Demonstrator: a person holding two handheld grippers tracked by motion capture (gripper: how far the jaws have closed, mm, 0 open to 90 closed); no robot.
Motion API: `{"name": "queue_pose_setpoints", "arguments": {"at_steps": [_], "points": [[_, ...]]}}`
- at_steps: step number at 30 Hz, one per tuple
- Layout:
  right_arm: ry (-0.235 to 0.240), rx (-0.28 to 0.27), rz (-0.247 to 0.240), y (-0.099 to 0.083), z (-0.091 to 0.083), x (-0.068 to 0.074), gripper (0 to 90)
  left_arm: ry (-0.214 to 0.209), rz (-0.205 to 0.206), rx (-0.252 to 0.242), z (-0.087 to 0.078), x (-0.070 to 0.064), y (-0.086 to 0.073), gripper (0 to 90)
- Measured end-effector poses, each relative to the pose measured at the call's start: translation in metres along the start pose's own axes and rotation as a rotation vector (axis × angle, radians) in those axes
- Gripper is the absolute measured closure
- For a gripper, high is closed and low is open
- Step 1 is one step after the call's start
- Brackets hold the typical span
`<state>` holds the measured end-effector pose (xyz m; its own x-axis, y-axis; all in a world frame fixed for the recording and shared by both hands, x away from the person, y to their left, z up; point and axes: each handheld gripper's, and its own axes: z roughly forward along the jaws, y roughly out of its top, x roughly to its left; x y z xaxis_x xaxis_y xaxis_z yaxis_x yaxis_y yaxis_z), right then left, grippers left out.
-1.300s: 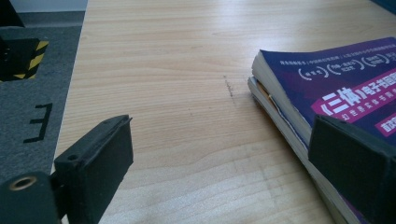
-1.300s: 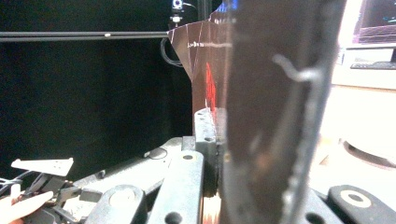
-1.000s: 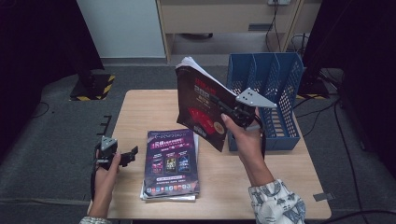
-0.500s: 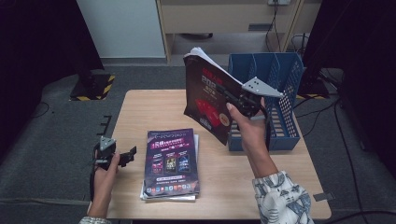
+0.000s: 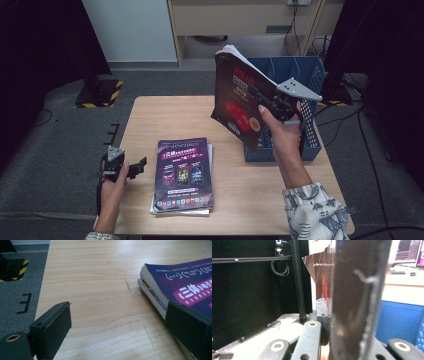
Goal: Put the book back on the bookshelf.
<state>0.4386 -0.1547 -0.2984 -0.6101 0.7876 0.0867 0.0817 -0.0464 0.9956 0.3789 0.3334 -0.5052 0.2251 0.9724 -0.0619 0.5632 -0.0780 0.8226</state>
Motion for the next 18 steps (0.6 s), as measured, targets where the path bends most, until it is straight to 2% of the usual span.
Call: {"name": "queue_pose_setpoints", "arguments": {"at_steps": [18], "points": [[-0.067,-0.005,-0.003,0.002,-0.032,-0.025,86.7,-0.001,0.007,0.002,0.0,0.0,0.0,6.6]]}}
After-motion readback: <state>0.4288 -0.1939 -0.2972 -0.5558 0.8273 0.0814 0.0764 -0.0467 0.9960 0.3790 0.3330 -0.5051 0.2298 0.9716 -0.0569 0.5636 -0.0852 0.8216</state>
